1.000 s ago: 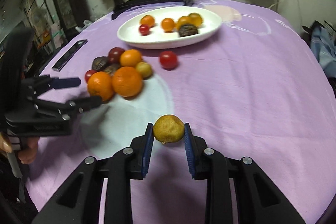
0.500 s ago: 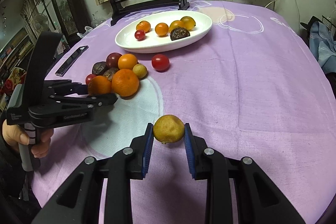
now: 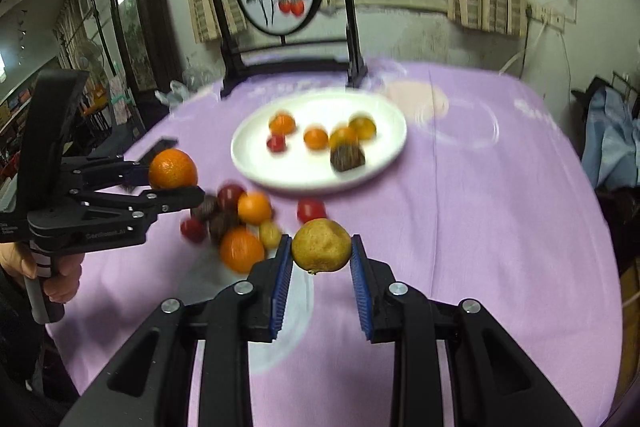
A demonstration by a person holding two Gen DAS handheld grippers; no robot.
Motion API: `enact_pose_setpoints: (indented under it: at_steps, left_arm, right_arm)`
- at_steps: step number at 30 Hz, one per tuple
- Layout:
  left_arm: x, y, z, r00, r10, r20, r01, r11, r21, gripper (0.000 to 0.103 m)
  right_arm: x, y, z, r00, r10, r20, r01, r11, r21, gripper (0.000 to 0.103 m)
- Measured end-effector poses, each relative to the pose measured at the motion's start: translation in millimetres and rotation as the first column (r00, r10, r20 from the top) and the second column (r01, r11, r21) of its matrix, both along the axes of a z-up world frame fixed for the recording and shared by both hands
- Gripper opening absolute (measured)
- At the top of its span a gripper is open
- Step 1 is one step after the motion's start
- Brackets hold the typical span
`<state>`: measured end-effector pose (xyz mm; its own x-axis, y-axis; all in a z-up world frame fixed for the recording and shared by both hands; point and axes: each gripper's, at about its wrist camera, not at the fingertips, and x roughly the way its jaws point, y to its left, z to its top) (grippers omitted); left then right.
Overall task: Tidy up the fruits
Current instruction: 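Grasp a large orange with the left tool while the right tool grasps a yellow fruit, place both on plate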
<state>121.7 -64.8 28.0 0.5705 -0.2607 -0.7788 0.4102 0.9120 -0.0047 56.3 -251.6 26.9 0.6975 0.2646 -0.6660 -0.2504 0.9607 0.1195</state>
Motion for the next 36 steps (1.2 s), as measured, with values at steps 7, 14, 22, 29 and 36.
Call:
enact_pose_setpoints:
  at_steps: [7,14,22,29,36]
  left_arm:
    - [71.7,4.8,6.2,0.996,0.086,0.027,-0.086,0.996,-0.007,0.045]
    - [135.4,7.8,-30.0,0.987,0.150,-0.057,-0.148,0.988,0.035,0.045]
    - [169.7,8.9,-59.1,0.978,0.177,-0.113,-0.173,0.984,0.038,0.046]
    - [172.9,11.8,-43.5,0.973,0.206,-0.102,-0.208,0.978,-0.009,0.072]
    - [137.8,20.2,-17.7,0.977,0.204,-0.054,-0.206,0.978,-0.041,0.081]
  right_arm:
    - [63.2,19.9,15.2,0.998,0.029,0.059,-0.031,0.999,0.031,0.029]
    - [133.7,40.8,-31.4,0.994,0.056,-0.095,-0.052,0.997,0.049,0.029]
    - [171.2,58.2,-60.4,0.986,0.056,-0.157,-0.051,0.998,0.036,0.031]
    - [172.7,50.6,-50.5,0.993,0.011,-0.115,0.001,0.995,0.104,0.060]
    - [146.4,37.5,-39.5,0.993,0.022,-0.113,-0.011,0.995,0.098,0.061]
